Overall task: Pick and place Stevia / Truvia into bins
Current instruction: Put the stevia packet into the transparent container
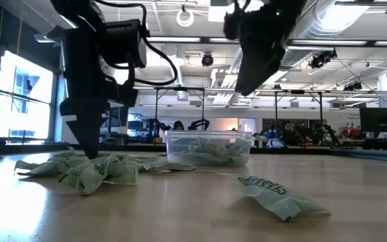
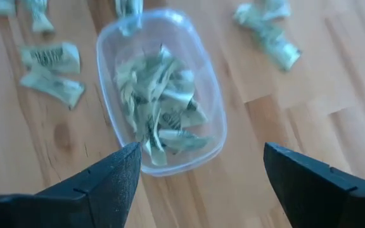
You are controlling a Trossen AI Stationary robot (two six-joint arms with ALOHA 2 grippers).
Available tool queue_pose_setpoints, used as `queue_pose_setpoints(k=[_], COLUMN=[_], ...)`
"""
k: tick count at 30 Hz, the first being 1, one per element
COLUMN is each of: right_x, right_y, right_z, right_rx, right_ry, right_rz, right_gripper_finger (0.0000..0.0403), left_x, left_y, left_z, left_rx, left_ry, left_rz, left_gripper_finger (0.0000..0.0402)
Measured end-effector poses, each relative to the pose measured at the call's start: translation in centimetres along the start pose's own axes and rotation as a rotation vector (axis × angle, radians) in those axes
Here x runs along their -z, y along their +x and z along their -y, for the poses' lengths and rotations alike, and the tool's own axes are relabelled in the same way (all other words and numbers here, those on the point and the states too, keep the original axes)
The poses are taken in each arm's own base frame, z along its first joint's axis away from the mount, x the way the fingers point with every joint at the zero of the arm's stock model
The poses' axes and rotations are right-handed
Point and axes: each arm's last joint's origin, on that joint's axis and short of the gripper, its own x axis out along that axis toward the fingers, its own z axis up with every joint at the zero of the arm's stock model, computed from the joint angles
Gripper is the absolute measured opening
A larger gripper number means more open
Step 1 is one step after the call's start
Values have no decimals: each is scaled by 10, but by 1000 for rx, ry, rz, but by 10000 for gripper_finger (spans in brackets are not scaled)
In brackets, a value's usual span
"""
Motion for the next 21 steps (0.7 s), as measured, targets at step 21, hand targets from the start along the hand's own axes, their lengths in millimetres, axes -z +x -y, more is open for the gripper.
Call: queue_pose_setpoints(k=[21], right_x=[17], right_y=[-86], right_z=[34], right_rx=[140], right_ry=[122], right_rz=[121], right_gripper_finger=[321], left_x=[-108], left_y=[-94], left_z=[20], left_rx=[459], left_ry=[205], left_rz=[512], left_gripper_finger=[45])
